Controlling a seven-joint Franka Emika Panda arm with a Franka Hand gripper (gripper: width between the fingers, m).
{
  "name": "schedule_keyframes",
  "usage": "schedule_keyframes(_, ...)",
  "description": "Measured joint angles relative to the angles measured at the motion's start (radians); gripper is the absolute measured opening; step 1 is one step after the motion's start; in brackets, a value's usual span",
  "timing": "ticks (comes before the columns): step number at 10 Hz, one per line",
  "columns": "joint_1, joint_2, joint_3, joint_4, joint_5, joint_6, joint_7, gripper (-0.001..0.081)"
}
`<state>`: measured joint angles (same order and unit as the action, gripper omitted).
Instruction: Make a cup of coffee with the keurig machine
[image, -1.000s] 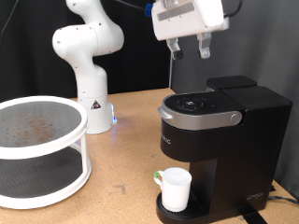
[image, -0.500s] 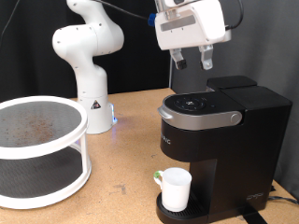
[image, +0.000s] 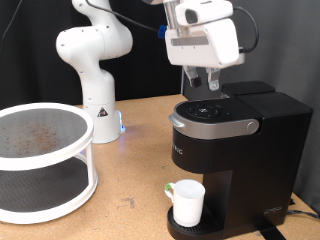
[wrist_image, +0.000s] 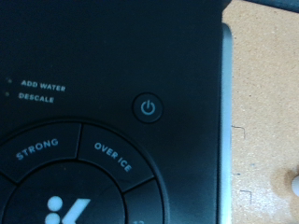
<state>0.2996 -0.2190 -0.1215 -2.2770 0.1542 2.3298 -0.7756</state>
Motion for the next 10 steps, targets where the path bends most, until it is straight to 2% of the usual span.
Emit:
schedule_keyframes(1,0.0,0.013,0.0,0.0,0.002,0.004,0.0,0.0425)
schedule_keyframes(2,0.0,0.024,0.0,0.0,0.004,0.008,0.0,0.0425)
schedule_keyframes(3,0.0,0.036,-0.001,0.0,0.008,0.008,0.0,0.0287)
schedule_keyframes(4,0.0,0.048,-0.001,0.0,0.011,0.009,0.0,0.0095)
schedule_keyframes(5,0.0,0.059,-0.001,0.0,0.017,0.009,-0.002,0.0095)
schedule_keyframes(6,0.0,0.069,-0.001,0.0,0.025,0.009,-0.007,0.0029)
schedule_keyframes(7,0.0,0.076,-0.001,0.0,0.034,0.009,-0.012,0.0009)
schedule_keyframes(10,0.0,0.095,-0.001,0.001,0.055,0.009,-0.025,0.0003)
